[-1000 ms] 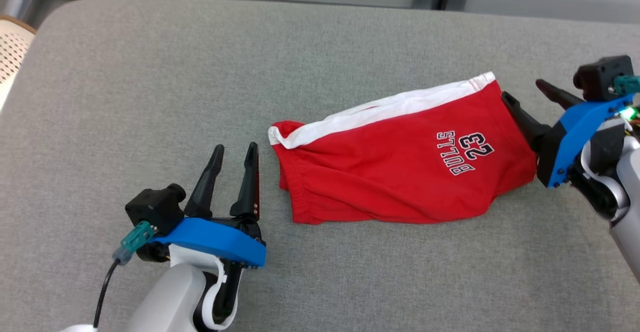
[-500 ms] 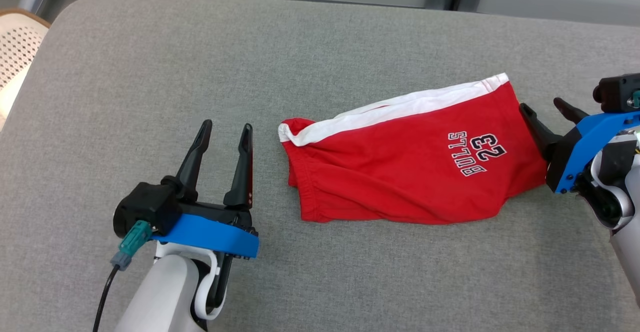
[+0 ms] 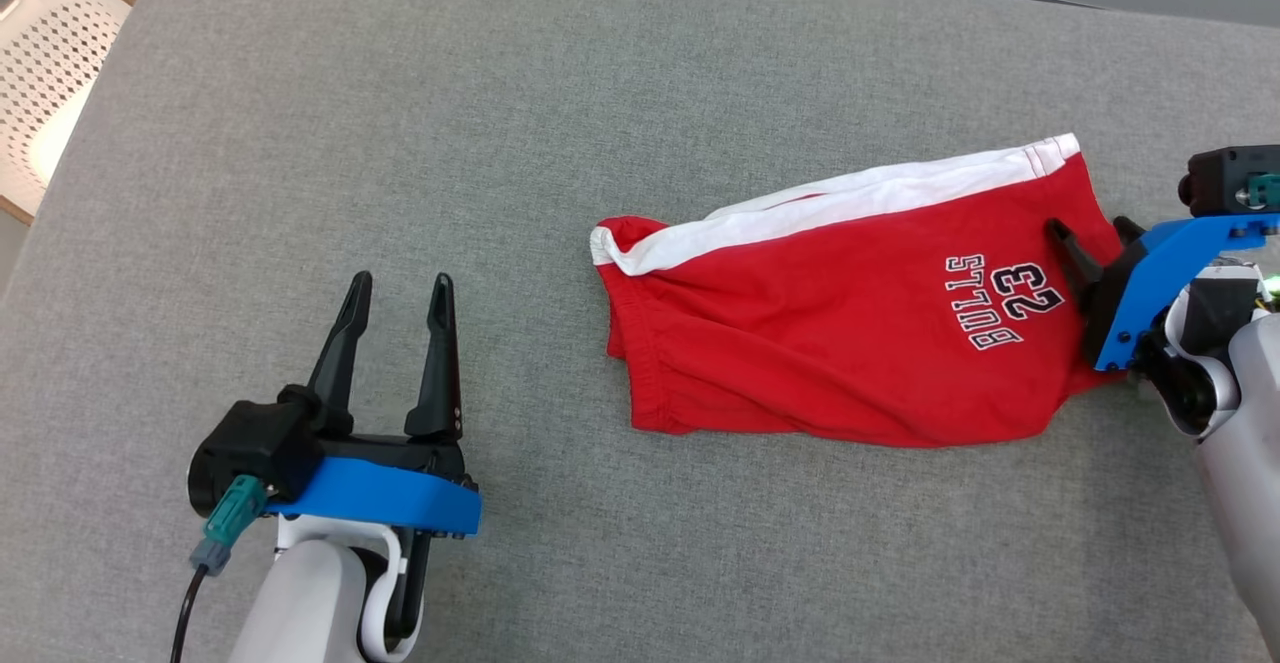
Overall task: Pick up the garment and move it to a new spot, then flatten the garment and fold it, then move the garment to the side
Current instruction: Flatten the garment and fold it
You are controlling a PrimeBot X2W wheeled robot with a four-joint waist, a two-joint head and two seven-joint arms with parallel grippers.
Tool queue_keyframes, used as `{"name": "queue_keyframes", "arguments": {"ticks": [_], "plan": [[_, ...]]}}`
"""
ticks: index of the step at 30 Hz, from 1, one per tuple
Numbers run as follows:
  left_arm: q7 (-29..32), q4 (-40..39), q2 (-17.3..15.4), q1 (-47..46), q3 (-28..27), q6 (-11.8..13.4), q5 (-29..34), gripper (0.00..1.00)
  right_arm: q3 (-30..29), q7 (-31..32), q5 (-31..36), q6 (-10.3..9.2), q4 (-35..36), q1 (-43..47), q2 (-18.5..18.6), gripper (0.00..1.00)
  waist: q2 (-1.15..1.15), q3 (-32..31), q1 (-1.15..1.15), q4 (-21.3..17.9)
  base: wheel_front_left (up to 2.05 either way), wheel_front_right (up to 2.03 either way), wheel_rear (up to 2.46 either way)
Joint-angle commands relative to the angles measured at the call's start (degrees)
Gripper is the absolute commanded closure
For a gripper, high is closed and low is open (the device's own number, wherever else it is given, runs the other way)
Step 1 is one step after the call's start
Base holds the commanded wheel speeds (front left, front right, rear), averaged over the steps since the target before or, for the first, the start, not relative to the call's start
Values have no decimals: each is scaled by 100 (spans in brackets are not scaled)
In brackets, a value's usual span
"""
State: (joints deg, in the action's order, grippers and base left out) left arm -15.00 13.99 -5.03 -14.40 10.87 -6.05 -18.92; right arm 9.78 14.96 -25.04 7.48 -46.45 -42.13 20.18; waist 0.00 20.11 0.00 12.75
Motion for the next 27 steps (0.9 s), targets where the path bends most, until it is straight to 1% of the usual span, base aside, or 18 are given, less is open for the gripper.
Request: {"name": "queue_keyframes", "arguments": {"ticks": [1, 2, 3, 4, 5, 7, 9, 13, 16, 23, 27], "plan": [[-22, -18, 16, 57, -64, -26, 49, 0, 44, 140, 103, 3, -165, 101, -128, 0, 0, -3, 0, 9, 0, 0, 0], [-22, -7, 24, 69, -95, -39, 67, 0, 75, 202, 178, 4, -220, 123, -194, 0, 0, -5, 0, 12, 0, 0, 0], [-22, 11, 35, 80, -122, -56, 94, 0, 101, 245, 237, 10, -249, 152, -246, 15, 0, -9, 0, 13, 0, 0, 0], [-22, 29, 44, 85, -147, -63, 102, 0, 123, 281, 261, 12, -263, 181, -307, 55, 0, -17, 0, 11, 0, 0, 0], [-22, 42, 51, 90, -174, -70, 114, 0, 132, 294, 288, 16, -262, 210, -347, 100, 0, -26, 0, 5, 0, 0, 0], [-22, 78, 66, 109, -213, -92, 146, 0, 91, 223, 334, 13, -223, 275, -348, 100, 0, -68, 0, -12, 0, 0, 0], [-22, 112, 84, 132, -221, -99, 160, 0, -77, 93, 434, 1, -196, 301, -261, 100, 0, -137, 0, -37, 0, 0, 0], [-21, 166, 96, 215, -245, -122, 191, 0, -610, -183, 653, -4, -53, 453, -214, 100, 0, -330, 0, -132, 0, 0, 0], [-22, 192, 68, 308, -294, -128, 222, 0, -1046, -309, 867, -1, 175, 670, -284, 100, 0, -496, 0, -253, 0, 0, 0], [-21, 144, 63, 546, -382, -143, 195, 0, -2051, -144, 1459, 1, 1010, 1303, -417, 100, 0, -769, 0, -499, 0, 0, 0], [-21, 159, 88, 617, -354, -148, 154, 0, -2499, 187, 1810, 2, 1652, 1575, -561, 100, 0, -869, 0, -512, 0, 0, 0]]}}
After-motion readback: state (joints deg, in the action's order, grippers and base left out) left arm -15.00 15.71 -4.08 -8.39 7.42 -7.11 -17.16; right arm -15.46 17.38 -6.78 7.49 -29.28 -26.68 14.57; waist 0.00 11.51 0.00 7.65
